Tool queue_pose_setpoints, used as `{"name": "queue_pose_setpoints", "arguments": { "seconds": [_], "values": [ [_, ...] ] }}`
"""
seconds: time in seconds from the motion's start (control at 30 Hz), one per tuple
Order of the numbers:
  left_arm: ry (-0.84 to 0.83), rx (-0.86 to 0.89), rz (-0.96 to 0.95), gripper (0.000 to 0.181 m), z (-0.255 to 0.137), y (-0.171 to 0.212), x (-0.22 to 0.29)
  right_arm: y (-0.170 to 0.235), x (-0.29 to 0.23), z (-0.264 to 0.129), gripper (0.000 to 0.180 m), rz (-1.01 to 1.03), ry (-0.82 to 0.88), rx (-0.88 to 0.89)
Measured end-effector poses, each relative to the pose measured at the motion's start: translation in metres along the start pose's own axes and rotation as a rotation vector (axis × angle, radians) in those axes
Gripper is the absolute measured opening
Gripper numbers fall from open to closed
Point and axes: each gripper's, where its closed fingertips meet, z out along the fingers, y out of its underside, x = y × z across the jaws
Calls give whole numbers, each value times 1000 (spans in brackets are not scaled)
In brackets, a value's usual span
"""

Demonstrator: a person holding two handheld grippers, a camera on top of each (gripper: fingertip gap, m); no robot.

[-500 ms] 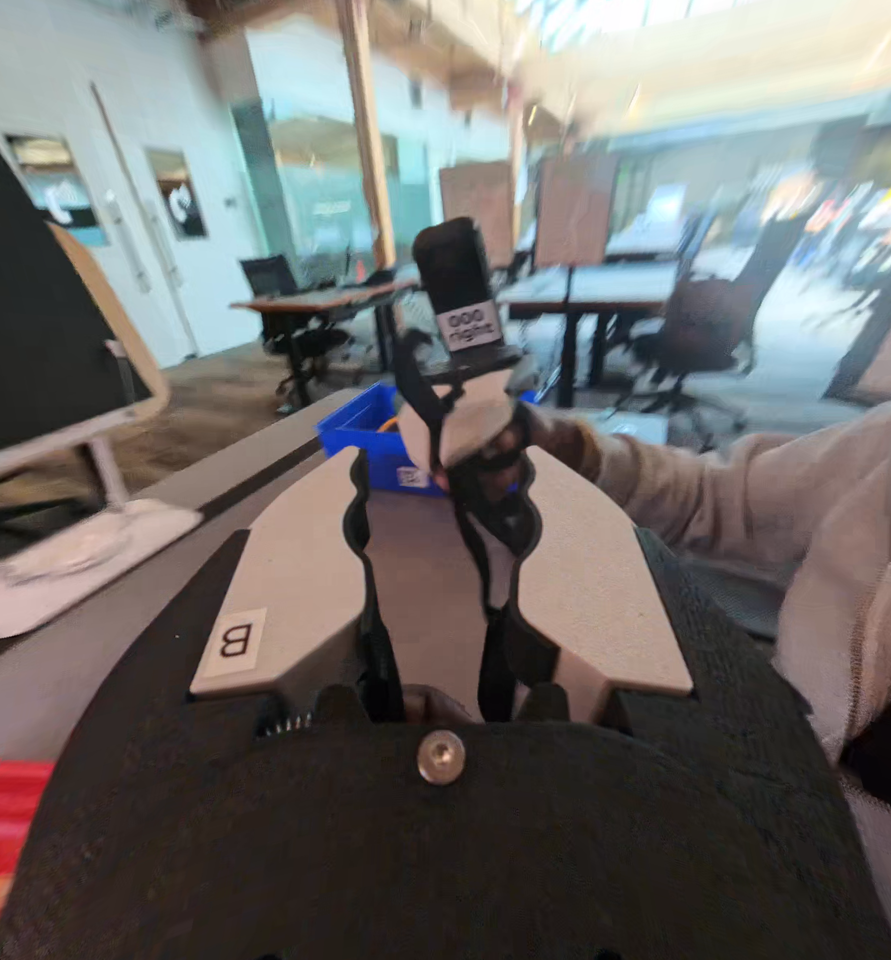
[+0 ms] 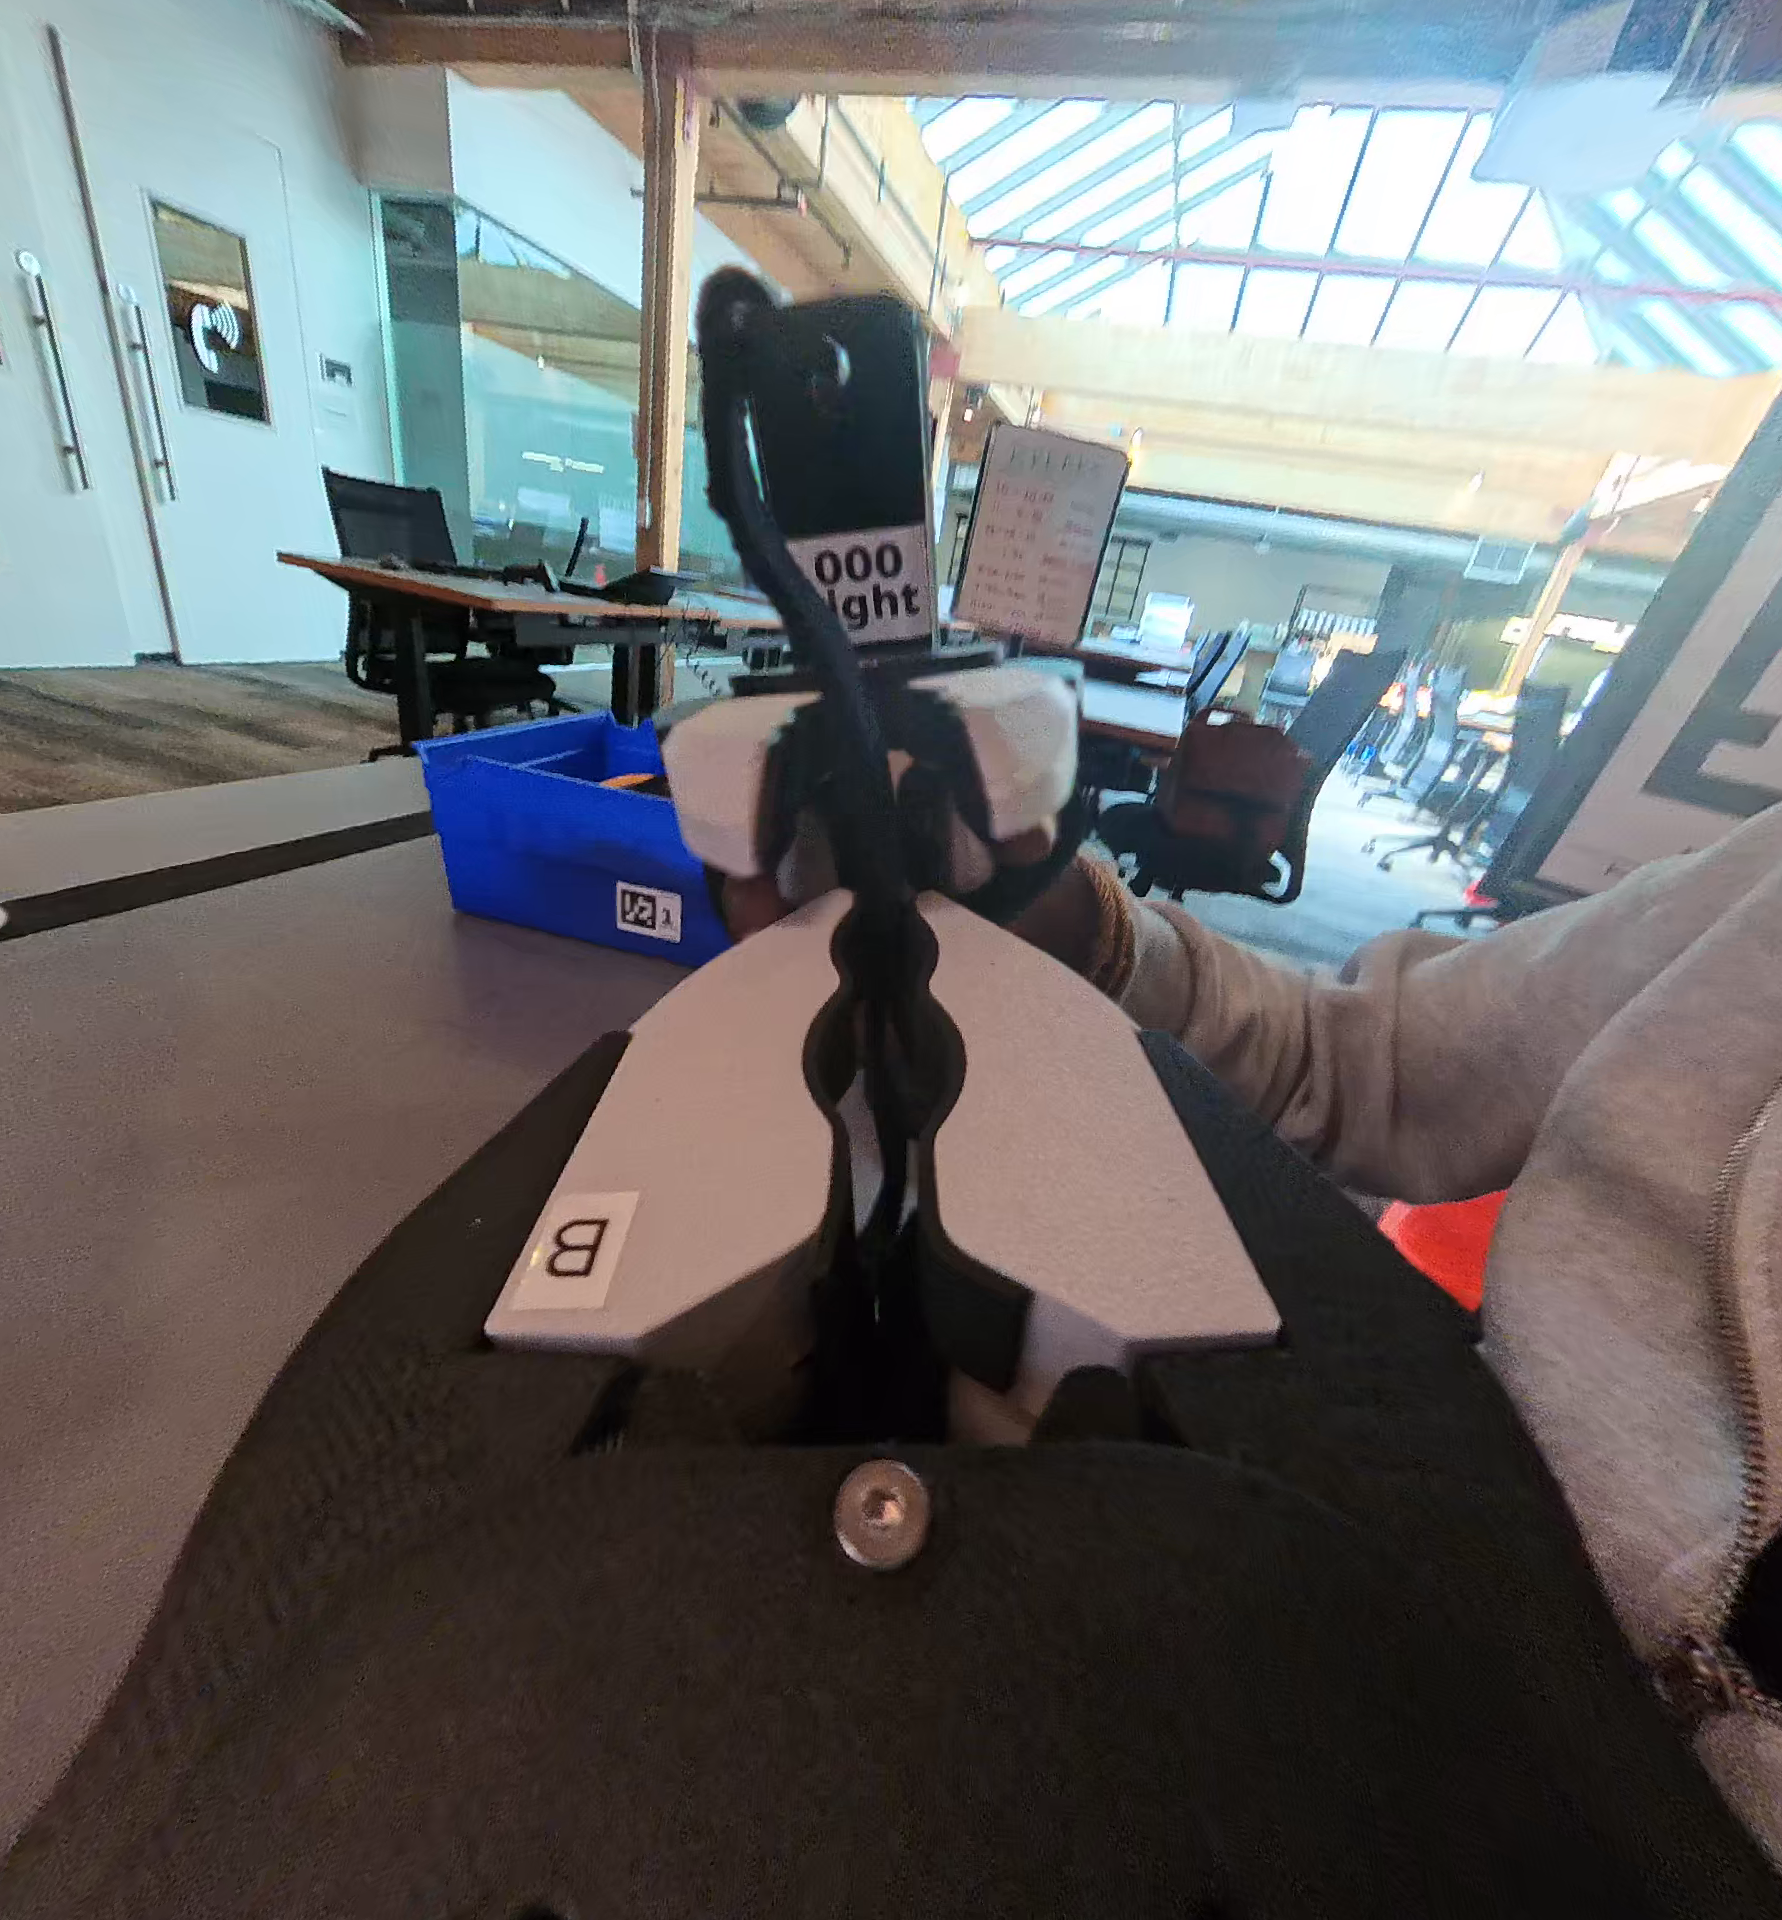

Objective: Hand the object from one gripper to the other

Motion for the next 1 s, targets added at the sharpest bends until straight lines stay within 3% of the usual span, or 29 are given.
{"name": "queue_pose_setpoints", "arguments": {
  "seconds": [0.07,0.17,0.23,0.3,0.37,0.43,0.53,0.57,0.63,0.73,0.83,0.9,0.97,1.0],
  "values": [
    [-2,33,-16,5,-9,-7,-1,6,2,-3,44,5,14,-28],
    [-10,52,-26,5,-18,-15,-4,21,8,-5,45,-8,38,-58],
    [-1,70,-34,5,-20,-19,-3,32,6,0,37,17,3,-85],
    [10,80,-47,5,-20,-21,-2,39,-1,6,8,22,-52,-103],
    [6,97,-54,9,-22,-23,-2,38,1,7,6,17,-32,-95],
    [-8,78,-64,27,-23,-17,-4,32,3,3,5,30,-16,-71],
    [-3,-5,-84,33,-20,4,-3,21,8,-4,6,48,6,-6],
    [2,-23,-74,30,-18,10,-2,19,8,-4,5,49,11,3],
    [-10,-33,-38,9,-14,15,-1,19,7,-3,6,50,9,4],
    [1,-12,-36,6,-16,9,0,16,4,-1,9,40,-4,31],
    [7,50,-47,5,-22,-5,0,21,3,-2,36,42,-27,8],
    [16,73,-62,5,-26,-10,0,32,2,0,44,75,-63,-62],
    [36,92,-85,5,-29,-14,2,45,-1,5,37,85,-91,-122],
    [44,99,-92,6,-29,-15,2,50,-2,7,22,77,-96,-141]
  ]
}}
